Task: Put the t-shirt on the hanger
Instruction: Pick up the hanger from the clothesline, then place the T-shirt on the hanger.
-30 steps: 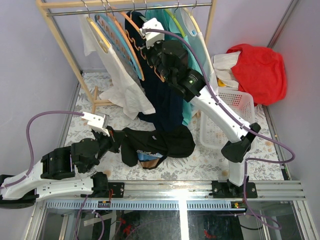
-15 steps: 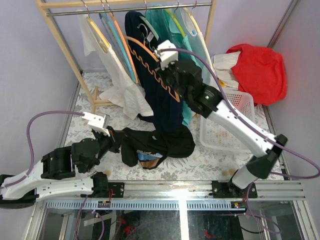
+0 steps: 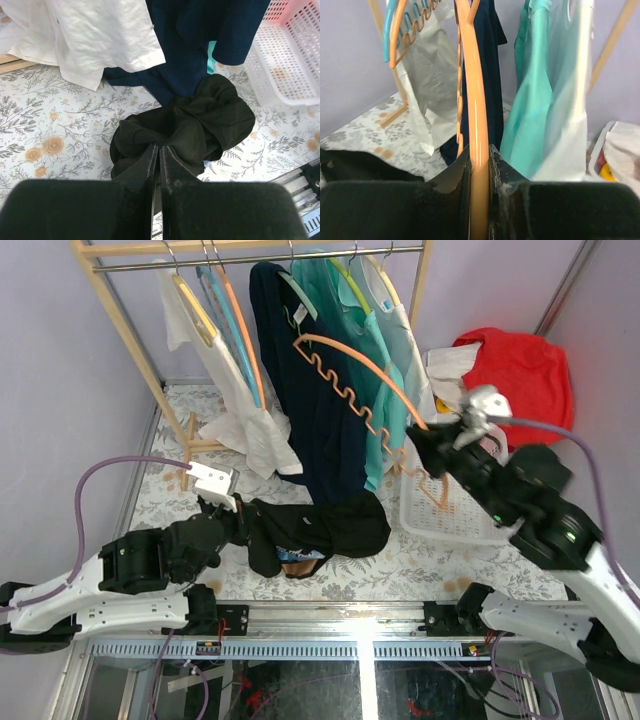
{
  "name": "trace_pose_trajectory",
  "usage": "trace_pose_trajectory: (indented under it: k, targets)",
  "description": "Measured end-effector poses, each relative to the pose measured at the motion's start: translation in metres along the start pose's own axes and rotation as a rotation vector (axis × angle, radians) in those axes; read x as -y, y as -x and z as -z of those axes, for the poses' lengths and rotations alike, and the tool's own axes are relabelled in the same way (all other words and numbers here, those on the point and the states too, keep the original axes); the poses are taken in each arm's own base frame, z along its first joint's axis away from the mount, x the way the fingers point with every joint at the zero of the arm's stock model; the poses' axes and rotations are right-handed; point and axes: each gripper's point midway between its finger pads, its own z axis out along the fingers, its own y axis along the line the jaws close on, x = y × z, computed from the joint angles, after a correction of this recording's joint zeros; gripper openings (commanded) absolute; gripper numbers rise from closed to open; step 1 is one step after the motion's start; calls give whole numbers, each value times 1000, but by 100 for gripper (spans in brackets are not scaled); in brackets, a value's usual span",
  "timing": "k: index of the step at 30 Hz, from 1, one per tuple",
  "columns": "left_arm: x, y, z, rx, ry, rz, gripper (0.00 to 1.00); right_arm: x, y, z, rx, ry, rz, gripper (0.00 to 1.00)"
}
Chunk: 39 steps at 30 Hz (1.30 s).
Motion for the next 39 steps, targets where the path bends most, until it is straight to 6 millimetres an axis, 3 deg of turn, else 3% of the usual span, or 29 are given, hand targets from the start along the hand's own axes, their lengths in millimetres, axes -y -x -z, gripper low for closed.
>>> trace_pose_trajectory:
  k: [3, 8, 15, 21, 27, 34, 39]
  targets:
    - [2, -4, -4, -28, 20, -27, 0, 5, -4, 45, 6, 24, -69, 0]
    - [-3, -3, -1, -51, 45, -36, 0, -1, -37, 104, -58, 102, -191, 0]
    - [-13, 25, 17, 0, 55, 25, 0, -23, -115, 149, -313, 191, -316, 0]
    - [-17, 34, 21, 22, 64, 42, 0, -37, -135, 181, -379, 264, -425, 0]
    - [-14, 33, 17, 11, 74, 27, 0, -49, -139, 197, -356, 340, -506, 0]
    - [-13, 36, 19, 14, 70, 32, 0, -63, -178, 191, -455, 359, -539, 0]
    - [-12, 42, 21, 22, 62, 43, 0, -66, -185, 186, -448, 367, -547, 0]
